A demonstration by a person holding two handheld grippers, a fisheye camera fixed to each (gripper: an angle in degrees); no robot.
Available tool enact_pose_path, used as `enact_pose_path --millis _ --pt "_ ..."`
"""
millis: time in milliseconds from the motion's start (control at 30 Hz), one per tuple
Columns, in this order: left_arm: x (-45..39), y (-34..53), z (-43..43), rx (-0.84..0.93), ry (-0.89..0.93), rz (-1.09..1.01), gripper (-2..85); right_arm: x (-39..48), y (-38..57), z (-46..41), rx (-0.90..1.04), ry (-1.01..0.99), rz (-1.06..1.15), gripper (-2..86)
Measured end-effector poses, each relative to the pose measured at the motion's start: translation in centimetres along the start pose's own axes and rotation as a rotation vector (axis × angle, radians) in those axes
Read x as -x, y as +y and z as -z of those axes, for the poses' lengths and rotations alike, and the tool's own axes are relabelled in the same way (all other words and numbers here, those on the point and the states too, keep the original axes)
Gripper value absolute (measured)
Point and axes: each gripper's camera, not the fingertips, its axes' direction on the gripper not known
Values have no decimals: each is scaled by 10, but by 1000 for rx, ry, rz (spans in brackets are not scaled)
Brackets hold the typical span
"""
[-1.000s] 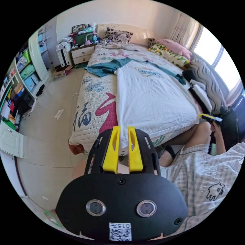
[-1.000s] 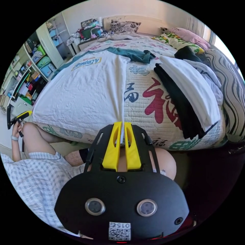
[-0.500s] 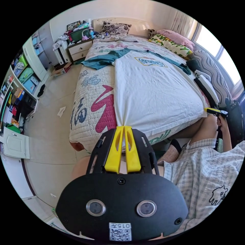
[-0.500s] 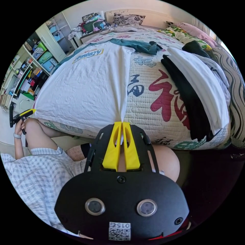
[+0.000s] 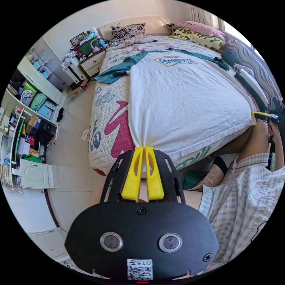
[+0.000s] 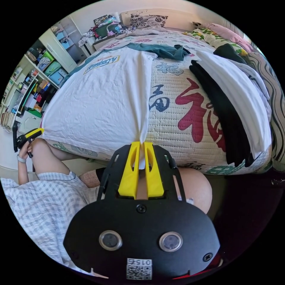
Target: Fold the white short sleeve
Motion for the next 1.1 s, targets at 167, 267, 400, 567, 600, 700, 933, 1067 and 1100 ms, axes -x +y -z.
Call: enact_pose_path --millis 167,267,400,567,600,700,933,1067,1100 --pt "4 -1 -6 -10 73 14 7 -22 10 18 -55 -86 -78 58" --pt "13 2 -6 -43 136 69 13 -33 14 42 -114 -134 -97 65" --pt "21 4 1 -101 109 101 22 -31 -7 98 -230 -182 -3 78" --pt "32 -10 22 -254 73 119 35 9 -104 182 -300 -86 189 108" --pt "33 -14 23 -268 88 114 37 13 -118 189 -293 -86 193 109" --pt "27 -39 26 -341 161 85 45 26 -183 205 -218 -32 131 111" --pt "-33 -110 23 -427 192 -99 52 39 -244 226 -175 -8 55 111" --pt "-72 -165 2 -430 211 -190 53 31 -260 230 -208 -26 70 113" --pt "-77 -175 -2 -433 219 -201 53 29 -261 230 -214 -38 77 113"
